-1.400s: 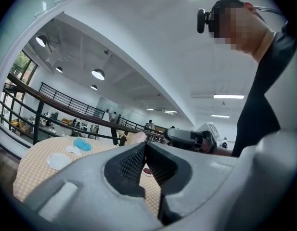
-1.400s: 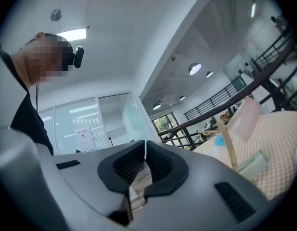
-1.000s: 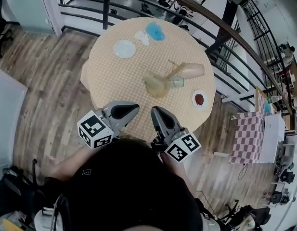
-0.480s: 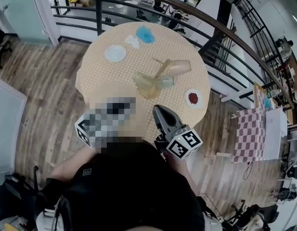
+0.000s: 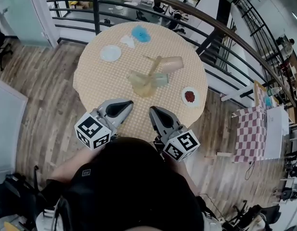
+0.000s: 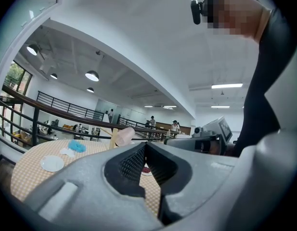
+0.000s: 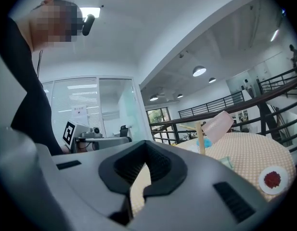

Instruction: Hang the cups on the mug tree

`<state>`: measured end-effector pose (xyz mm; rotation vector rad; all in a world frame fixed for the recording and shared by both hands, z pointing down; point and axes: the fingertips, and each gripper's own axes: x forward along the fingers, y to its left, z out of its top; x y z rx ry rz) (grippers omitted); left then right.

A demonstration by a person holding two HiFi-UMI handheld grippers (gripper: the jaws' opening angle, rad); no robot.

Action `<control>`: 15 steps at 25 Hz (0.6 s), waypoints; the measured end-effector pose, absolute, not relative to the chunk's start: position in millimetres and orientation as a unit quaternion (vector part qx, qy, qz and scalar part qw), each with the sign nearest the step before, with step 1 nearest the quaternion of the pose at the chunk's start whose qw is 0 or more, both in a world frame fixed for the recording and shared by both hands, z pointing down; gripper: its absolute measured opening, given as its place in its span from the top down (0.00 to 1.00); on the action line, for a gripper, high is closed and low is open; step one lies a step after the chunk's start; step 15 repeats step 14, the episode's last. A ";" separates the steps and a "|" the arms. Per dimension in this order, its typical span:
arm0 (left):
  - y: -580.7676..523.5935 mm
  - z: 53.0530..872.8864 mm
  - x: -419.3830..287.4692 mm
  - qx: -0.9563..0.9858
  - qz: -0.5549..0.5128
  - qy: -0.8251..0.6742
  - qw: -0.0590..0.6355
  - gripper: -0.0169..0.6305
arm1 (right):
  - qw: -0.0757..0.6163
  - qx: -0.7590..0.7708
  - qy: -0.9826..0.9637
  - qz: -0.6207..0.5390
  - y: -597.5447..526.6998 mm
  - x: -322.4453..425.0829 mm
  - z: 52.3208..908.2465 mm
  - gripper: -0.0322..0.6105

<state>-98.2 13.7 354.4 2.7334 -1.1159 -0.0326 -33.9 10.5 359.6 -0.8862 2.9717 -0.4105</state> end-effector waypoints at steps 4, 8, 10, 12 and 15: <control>17.9 356.4 -92.0 0.921 -0.006 -0.376 0.096 0.96 | 0.012 -0.281 0.950 -0.133 14.7 -28.2 360.7 0.93; 21.3 355.2 -86.8 0.922 -0.002 -0.373 0.098 0.96 | 0.009 -0.287 0.948 -0.136 18.8 -23.5 359.2 0.93; 21.2 354.2 -84.3 0.923 -0.001 -0.373 0.097 0.96 | 0.009 -0.288 0.948 -0.132 19.5 -20.2 358.1 0.93; 20.3 353.8 -81.0 0.923 0.000 -0.372 0.097 0.96 | 0.009 -0.290 0.948 -0.128 18.6 -16.0 357.4 0.93; 19.4 353.8 -77.0 0.924 0.001 -0.371 0.097 0.96 | 0.008 -0.292 0.948 -0.126 17.5 -11.5 356.9 0.93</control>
